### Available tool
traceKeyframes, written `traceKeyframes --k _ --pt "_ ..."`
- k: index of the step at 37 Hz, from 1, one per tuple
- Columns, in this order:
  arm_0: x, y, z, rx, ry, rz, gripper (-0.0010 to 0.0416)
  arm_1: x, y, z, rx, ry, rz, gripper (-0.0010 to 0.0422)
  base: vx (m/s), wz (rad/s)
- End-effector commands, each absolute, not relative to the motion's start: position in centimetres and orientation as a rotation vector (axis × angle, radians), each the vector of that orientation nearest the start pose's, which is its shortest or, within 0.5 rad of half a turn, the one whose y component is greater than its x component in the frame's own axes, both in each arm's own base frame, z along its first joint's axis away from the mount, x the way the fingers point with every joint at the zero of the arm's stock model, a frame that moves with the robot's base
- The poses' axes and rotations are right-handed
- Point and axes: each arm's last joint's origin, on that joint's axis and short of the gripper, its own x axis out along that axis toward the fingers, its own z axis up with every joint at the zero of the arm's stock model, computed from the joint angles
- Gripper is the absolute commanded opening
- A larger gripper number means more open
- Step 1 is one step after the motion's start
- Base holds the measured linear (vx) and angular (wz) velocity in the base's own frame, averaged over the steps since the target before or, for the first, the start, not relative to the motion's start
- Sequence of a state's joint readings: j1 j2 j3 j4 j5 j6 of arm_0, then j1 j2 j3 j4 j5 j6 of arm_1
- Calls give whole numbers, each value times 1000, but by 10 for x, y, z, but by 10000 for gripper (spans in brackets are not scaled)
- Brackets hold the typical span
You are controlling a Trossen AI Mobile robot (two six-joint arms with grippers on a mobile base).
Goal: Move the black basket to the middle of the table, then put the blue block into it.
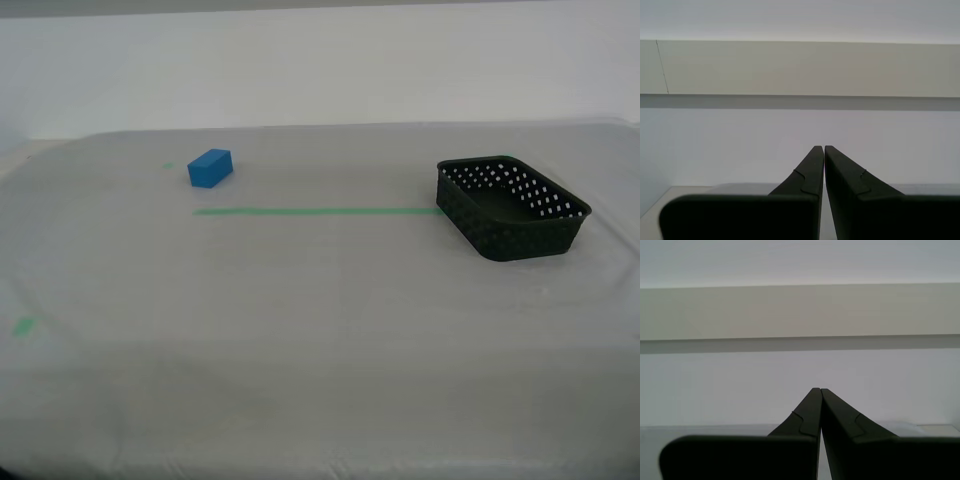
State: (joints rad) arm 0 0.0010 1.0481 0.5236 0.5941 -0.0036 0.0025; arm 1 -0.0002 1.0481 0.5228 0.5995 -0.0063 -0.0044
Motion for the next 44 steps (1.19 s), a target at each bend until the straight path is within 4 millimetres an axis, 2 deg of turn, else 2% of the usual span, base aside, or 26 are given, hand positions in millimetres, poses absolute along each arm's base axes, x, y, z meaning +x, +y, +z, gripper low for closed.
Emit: traceKeyframes --k 1,44 --pt "227 0 268 3 -67 6 0 227 0 268 -3 -72 6 0 0 0" --pt "227 0 268 3 -67 6 0 227 0 269 -3 -73 6 0 0 0"
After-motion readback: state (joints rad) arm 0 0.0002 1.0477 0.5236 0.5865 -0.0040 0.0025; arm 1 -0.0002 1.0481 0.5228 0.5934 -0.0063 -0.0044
